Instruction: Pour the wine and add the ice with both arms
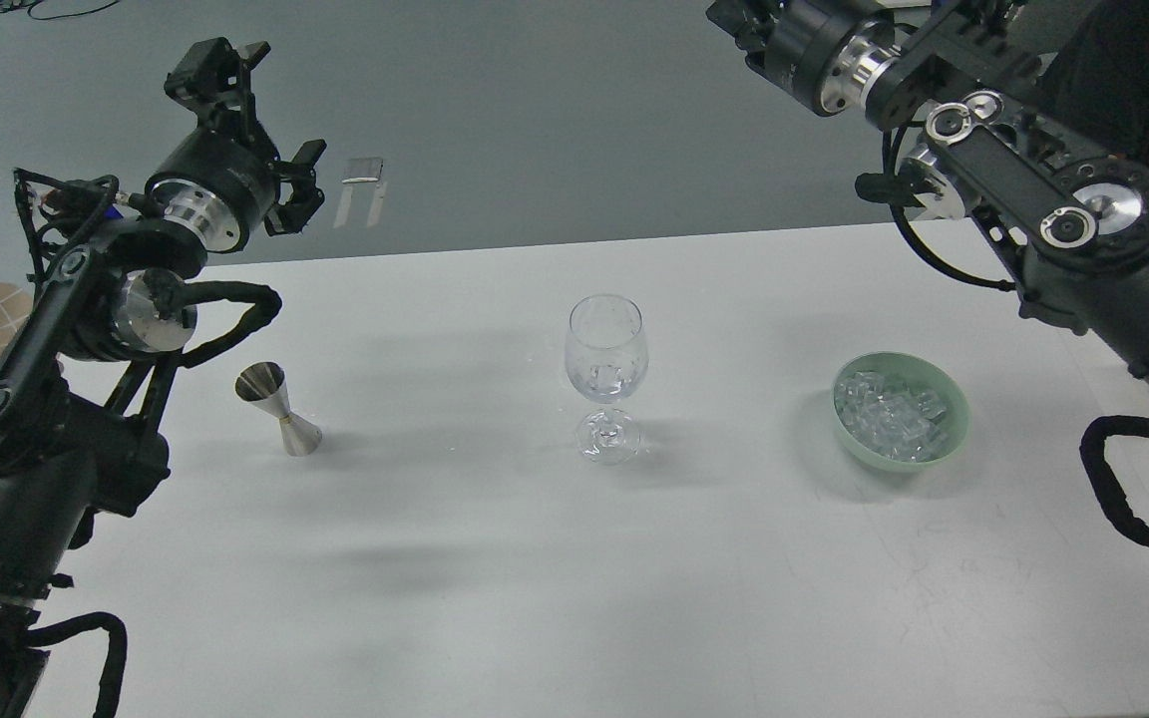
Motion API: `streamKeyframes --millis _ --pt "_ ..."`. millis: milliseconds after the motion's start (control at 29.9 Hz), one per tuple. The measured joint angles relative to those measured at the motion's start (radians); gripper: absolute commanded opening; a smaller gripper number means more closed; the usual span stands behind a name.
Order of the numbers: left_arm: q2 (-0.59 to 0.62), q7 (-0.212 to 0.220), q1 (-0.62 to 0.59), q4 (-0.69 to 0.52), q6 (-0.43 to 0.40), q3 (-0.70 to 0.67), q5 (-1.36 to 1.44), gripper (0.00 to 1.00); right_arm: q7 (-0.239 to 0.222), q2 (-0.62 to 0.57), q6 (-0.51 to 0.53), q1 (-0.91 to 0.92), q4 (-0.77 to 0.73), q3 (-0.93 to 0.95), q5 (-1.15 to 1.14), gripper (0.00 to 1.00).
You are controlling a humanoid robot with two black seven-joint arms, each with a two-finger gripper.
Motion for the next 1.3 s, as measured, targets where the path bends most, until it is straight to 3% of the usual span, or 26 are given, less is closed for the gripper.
streamKeyframes --millis 134,201,267,368,435,501,635,903,1304 --pt "-0.008 -0.011 -0.014 0.012 0.058 0.001 0.001 0.98 0.000 0.080 -0.010 -0.003 -0.115 0.054 0.055 1.00" --pt "-0.014 -0.038 -0.018 0.023 0.063 0.000 0.001 0.98 0.000 0.102 -0.009 -0.004 -0.141 0.080 0.070 1.00" --pt "-0.017 -0.137 -0.021 0.043 0.064 0.000 0.001 0.98 0.000 0.122 -0.010 -0.005 -0.165 0.098 0.092 1.00" --pt "-0.019 -0.330 -0.026 0.074 0.061 0.000 0.005 0.98 0.000 0.144 -0.010 -0.005 -0.197 0.108 0.121 1.00" --pt "-0.023 -0.426 -0.032 0.100 0.059 0.001 0.006 0.98 0.000 0.148 -0.012 -0.005 -0.208 0.117 0.144 1.00" --pt "-0.028 -0.473 -0.046 0.131 0.053 0.004 0.006 0.98 0.002 0.150 -0.015 -0.005 -0.212 0.132 0.186 1.00" --pt "-0.034 -0.475 -0.056 0.177 -0.001 0.019 -0.005 0.98 0.011 0.154 -0.017 -0.013 -0.213 0.167 0.296 1.00" --pt "-0.052 -0.437 -0.048 0.209 -0.233 0.016 -0.052 0.98 0.020 0.160 -0.018 -0.074 -0.198 0.235 0.404 1.00" --pt "-0.056 -0.424 -0.065 0.242 -0.247 0.024 -0.129 0.98 0.096 0.152 0.069 -0.112 -0.173 0.275 0.424 1.00"
